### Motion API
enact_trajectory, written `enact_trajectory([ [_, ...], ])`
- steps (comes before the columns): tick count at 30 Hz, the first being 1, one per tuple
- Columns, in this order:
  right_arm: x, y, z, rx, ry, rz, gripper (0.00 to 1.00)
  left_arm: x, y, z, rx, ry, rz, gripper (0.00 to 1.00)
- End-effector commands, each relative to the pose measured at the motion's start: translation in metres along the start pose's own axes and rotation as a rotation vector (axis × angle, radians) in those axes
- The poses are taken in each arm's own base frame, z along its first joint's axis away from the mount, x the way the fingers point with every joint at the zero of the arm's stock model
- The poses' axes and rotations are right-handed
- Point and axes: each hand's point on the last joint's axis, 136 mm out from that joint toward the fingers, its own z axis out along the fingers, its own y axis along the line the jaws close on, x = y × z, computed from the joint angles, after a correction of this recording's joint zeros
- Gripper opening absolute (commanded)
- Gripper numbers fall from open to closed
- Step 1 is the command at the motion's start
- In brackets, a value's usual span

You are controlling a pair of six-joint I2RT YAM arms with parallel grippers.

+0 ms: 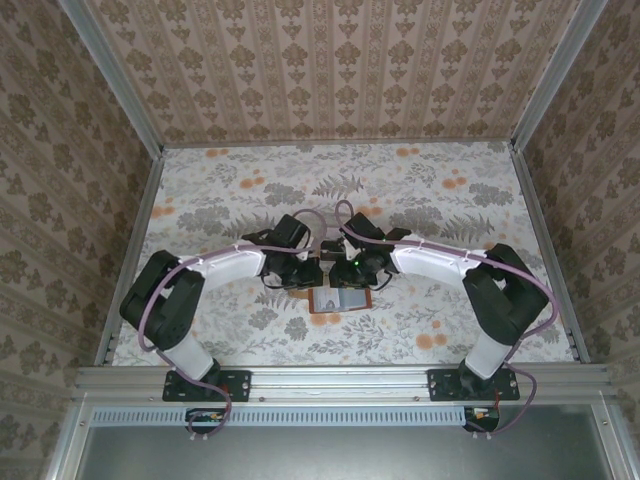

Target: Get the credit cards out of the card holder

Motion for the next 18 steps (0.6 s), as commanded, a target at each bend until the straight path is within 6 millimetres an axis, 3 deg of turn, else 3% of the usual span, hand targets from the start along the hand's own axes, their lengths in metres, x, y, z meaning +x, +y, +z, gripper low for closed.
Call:
enact_trajectory([
  [1, 0.001, 0.006, 0.009, -0.067, 0.027, 0.024, 0.28, 0.008, 0.006, 0.013, 0.007, 0.036, -0.031, 0.1],
  [12, 0.005, -0.008, 0.03, -0.051, 0.066, 0.044, 0.27, 0.015, 0.021, 0.019, -0.049, 0.067, -0.038, 0.1],
  [18, 0.008, -0.029, 0.033, 0.045, 0.066, 0.044, 0.27, 0.017, 0.026, 0.022, -0.062, 0.076, -0.041, 0.1],
])
